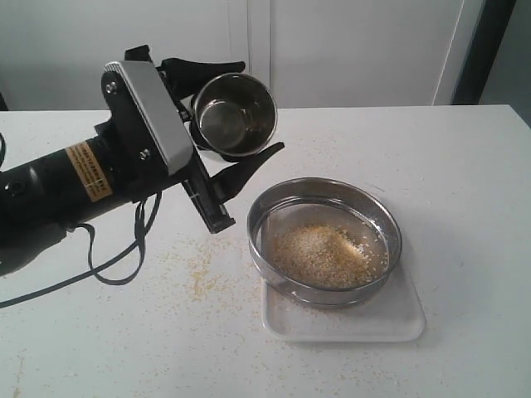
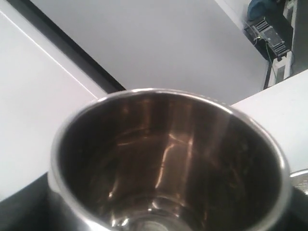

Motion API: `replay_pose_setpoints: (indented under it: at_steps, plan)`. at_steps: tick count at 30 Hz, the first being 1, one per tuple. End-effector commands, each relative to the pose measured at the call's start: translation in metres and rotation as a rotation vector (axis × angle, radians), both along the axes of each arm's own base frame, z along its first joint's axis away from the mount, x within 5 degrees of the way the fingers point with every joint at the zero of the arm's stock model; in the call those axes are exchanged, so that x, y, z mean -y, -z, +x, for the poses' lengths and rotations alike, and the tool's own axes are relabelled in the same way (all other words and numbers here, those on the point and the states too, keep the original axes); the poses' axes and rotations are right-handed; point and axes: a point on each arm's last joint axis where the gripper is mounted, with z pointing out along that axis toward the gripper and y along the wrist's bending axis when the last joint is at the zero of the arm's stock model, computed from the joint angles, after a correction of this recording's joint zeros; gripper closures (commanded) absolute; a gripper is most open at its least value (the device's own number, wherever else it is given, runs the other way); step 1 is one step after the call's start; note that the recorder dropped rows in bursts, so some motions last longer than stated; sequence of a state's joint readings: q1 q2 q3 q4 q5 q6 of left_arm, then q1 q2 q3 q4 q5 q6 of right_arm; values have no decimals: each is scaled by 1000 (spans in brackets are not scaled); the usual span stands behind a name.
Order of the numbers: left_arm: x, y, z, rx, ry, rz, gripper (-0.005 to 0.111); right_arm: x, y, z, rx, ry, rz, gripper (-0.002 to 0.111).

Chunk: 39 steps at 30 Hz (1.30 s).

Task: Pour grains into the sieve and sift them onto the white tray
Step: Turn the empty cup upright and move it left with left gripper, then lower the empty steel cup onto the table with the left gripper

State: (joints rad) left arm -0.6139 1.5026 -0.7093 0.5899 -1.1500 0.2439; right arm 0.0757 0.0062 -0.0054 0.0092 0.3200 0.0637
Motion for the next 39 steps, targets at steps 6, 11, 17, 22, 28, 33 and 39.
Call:
replay_pose_setpoints:
  at_steps: [6,11,17,22,28,33,39]
  plan:
    - [-42,-7,-1,-211,-134,-235,107,0,1,0,7,7,0,108]
    - [-64,4,-2,-280,-251,-267,107,0,1,0,7,7,0,108]
    - [-86,21,-1,-460,-454,-332,107,0,1,0,7,7,0,108]
    - [-98,40,3,-621,-639,-277,107,0,1,0,7,7,0,108]
    - [-103,54,11,-723,-735,-380,107,0,1,0,7,7,0,108]
    - [-98,63,17,-729,-709,-425,107,0,1,0,7,7,0,108]
    - [-82,83,20,-758,-578,-358,107,0,1,0,7,7,0,108]
